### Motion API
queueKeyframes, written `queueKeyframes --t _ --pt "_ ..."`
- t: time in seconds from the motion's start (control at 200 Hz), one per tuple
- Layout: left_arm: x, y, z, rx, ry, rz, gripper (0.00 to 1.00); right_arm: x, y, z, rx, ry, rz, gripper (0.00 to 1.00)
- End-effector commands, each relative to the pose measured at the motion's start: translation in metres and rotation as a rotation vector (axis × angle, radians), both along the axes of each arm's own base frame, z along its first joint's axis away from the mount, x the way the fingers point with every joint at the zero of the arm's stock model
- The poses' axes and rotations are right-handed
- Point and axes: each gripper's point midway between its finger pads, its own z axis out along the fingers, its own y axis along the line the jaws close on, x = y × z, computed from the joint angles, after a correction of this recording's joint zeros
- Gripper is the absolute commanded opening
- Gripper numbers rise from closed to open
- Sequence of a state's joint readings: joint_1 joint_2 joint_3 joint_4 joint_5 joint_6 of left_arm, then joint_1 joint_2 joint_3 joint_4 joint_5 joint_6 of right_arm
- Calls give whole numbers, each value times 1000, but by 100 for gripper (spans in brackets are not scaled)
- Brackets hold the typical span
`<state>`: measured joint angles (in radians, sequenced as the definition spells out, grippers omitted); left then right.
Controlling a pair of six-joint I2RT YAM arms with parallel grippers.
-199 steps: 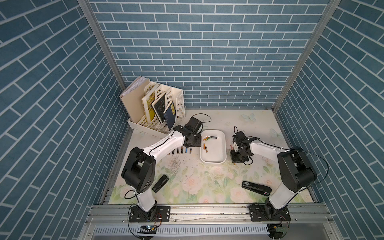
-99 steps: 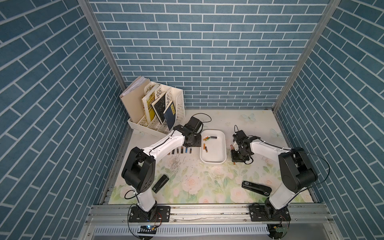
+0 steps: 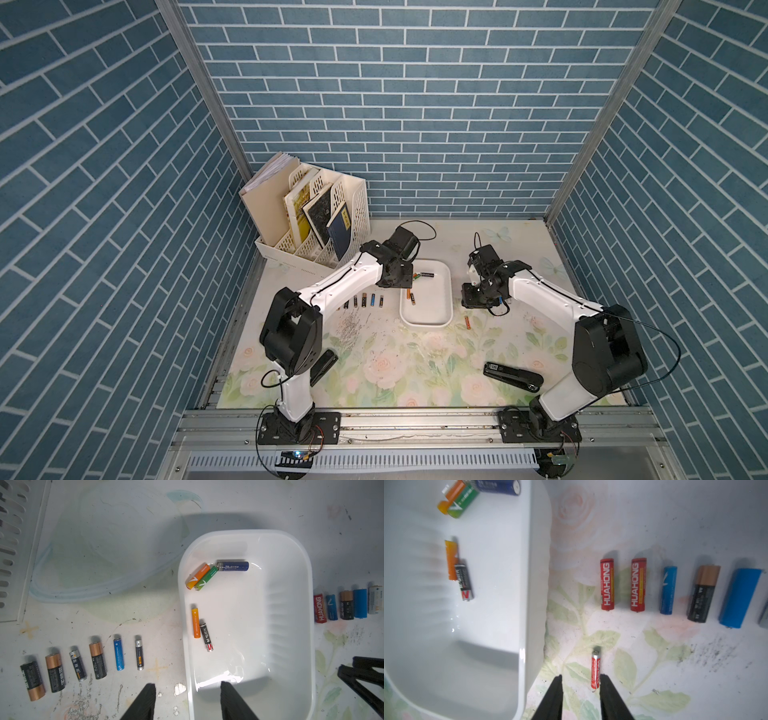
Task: Take the batteries out of the storage box
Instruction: Place the battery at the center of the board, then pick up the battery from the storage box.
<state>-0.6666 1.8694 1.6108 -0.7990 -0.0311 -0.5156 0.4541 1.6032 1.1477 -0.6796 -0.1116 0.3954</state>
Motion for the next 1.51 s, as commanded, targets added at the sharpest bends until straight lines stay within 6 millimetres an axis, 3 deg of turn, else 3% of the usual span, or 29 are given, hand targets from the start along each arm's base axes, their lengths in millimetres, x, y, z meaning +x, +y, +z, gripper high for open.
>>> queueKeyframes --t 0.0,0.25,0.44,0.825,1.155,1.5 --pt "-6 -5 2 50 13 -19 56 10 -4 18 1 -37 1 34" --pt "-4 -17 2 73 7 -28 56 49 8 18 -9 -83 63 34" --pt "-8 -24 -16 117 36 -29 55 64 8 14 -11 -91 87 34" --pt "-4 -45 -54 248 96 -45 42 69 -3 9 13 -88 99 34" --pt "-10 -47 -90 295 166 -47 33 66 -19 5 27 -79 86 34" --pt "-12 -48 -112 305 197 -55 27 67 -23 8 36 -85 82 34"
